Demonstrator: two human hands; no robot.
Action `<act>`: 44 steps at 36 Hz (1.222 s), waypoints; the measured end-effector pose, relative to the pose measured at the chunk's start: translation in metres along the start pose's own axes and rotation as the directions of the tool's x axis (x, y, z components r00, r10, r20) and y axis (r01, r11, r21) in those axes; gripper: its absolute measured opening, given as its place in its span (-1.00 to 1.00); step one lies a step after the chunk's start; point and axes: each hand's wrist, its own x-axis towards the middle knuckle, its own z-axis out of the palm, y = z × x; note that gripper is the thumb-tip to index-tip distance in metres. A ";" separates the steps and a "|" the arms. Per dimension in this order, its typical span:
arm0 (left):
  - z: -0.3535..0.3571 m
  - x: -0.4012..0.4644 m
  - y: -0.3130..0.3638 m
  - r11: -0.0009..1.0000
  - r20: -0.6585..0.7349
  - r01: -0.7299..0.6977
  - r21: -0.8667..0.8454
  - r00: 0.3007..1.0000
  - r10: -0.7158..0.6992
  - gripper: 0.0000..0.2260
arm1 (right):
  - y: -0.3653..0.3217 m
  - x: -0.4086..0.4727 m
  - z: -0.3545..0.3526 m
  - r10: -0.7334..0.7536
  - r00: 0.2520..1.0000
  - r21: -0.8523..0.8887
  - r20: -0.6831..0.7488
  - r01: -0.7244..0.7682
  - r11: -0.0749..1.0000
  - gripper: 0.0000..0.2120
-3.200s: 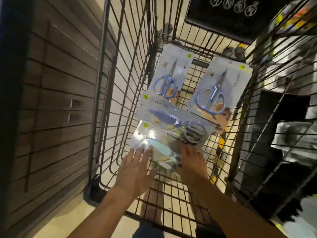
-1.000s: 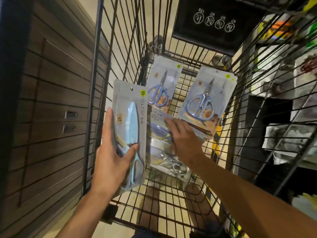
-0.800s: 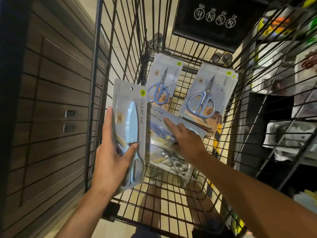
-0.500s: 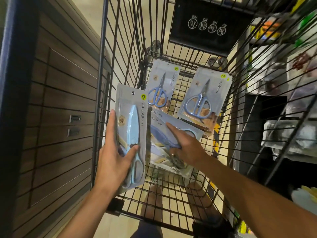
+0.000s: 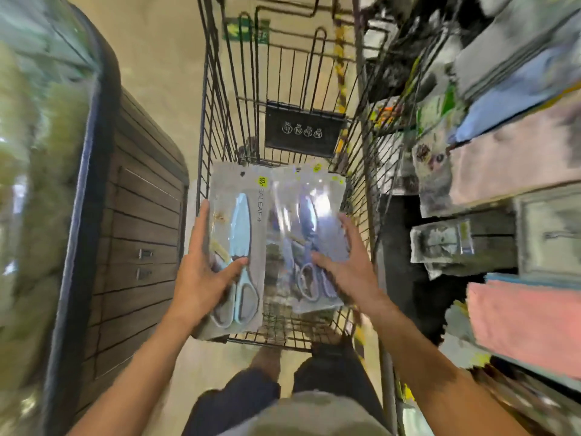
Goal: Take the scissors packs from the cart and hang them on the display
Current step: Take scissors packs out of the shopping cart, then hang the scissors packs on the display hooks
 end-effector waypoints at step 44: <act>0.130 -0.368 0.190 0.765 0.698 -0.546 -0.341 0.398 0.595 -0.05 | 0.080 -0.583 -0.073 0.039 0.417 0.265 -0.908 0.498 0.826 -0.18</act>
